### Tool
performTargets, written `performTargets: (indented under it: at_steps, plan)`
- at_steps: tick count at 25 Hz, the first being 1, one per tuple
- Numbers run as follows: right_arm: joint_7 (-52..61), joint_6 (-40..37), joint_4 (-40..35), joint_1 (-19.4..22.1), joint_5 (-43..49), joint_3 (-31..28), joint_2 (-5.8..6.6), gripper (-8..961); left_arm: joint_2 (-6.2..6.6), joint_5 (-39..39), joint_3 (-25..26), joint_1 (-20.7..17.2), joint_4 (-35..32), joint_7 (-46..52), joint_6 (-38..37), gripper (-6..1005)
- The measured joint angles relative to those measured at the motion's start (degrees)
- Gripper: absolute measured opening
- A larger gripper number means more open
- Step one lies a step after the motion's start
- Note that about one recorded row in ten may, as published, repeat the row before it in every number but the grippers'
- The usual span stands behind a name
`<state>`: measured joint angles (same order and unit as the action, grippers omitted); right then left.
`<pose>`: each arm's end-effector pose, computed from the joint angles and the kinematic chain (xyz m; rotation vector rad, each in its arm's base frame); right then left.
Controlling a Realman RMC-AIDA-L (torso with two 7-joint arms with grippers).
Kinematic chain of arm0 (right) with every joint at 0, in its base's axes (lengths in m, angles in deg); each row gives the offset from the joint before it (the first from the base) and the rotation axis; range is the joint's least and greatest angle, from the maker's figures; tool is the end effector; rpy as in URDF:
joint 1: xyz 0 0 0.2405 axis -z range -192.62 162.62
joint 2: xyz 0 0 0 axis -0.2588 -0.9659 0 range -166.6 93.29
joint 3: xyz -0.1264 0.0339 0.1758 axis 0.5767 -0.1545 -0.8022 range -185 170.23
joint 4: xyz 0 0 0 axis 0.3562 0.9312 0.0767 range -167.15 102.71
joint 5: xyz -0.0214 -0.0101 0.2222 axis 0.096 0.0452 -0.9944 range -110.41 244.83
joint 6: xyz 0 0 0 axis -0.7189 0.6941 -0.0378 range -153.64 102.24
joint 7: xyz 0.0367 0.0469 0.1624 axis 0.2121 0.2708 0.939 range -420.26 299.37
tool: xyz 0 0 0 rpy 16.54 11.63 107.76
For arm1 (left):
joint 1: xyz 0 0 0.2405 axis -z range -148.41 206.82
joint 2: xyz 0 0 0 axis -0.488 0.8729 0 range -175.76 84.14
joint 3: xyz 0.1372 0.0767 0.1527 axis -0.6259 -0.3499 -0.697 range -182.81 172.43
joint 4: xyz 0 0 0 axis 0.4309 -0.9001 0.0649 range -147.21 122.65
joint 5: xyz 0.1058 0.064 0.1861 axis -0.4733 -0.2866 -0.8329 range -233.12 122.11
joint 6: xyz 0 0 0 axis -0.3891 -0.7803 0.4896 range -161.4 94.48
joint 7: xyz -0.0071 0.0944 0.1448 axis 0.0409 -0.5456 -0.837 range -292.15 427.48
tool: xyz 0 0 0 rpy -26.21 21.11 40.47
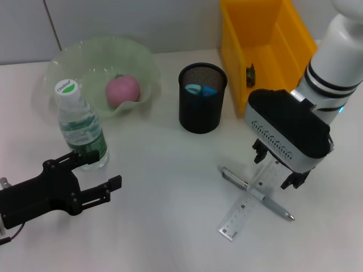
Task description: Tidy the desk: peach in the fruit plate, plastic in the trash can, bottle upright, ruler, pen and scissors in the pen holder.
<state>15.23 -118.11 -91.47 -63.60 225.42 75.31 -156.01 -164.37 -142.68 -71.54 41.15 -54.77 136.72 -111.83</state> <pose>0.1699 0.3607 -0.0327 2.6723 0.8405 1.0116 -0.2604 0.2936 -0.0250 -2.5750 -0.5701 -0.7319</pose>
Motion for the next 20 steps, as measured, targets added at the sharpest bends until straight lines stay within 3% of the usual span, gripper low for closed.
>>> performTargets:
  at_steps: [20]
  plan:
    - [0.00, 1.81, 0.03, 0.36, -1.91, 7.39, -0.18, 696, -0.09, 0.04, 0.00, -0.36, 1.39, 0.11, -0.12, 802]
